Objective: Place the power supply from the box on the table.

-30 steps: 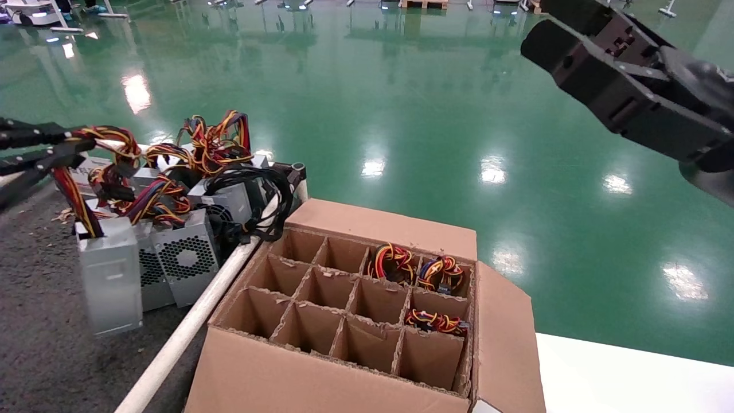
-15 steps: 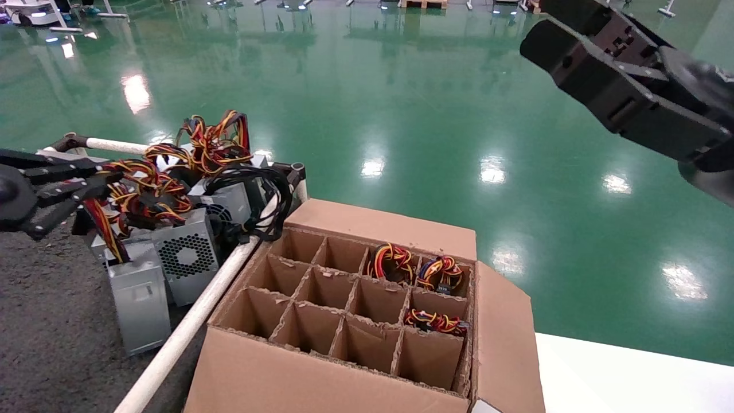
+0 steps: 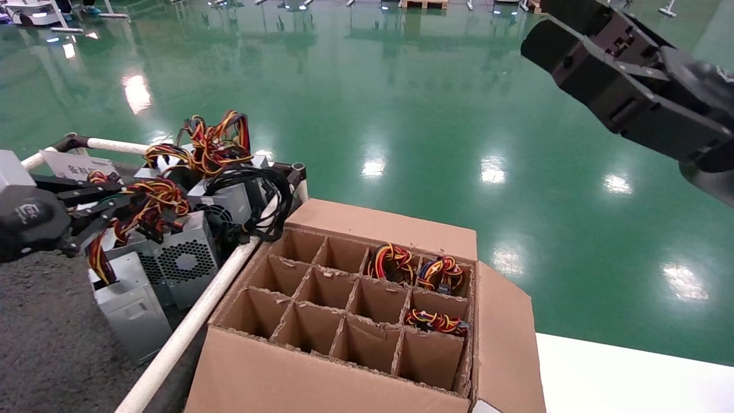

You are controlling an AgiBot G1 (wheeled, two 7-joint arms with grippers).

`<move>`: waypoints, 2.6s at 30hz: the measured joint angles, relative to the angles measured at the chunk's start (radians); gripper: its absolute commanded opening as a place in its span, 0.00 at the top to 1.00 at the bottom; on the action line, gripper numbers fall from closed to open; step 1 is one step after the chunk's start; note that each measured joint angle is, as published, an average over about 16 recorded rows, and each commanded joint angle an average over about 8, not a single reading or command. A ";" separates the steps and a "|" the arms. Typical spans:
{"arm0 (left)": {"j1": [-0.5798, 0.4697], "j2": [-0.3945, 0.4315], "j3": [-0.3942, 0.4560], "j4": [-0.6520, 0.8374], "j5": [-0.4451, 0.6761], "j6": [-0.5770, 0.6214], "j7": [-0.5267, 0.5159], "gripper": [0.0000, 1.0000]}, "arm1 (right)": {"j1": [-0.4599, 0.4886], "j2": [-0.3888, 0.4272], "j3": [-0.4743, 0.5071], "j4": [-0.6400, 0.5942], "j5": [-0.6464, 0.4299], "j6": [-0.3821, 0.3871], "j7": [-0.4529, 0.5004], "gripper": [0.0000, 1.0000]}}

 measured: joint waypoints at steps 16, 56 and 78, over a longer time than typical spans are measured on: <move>0.024 0.012 0.009 -0.020 -0.005 -0.044 -0.027 0.00 | 0.000 0.000 0.000 0.000 0.000 0.000 0.000 0.00; -0.008 0.056 0.040 -0.066 0.052 -0.122 -0.097 0.00 | 0.000 0.000 0.000 0.000 0.000 0.000 0.000 0.00; -0.069 0.112 0.042 -0.091 0.071 -0.123 -0.118 0.00 | 0.000 0.000 0.000 0.000 0.000 0.000 0.000 0.00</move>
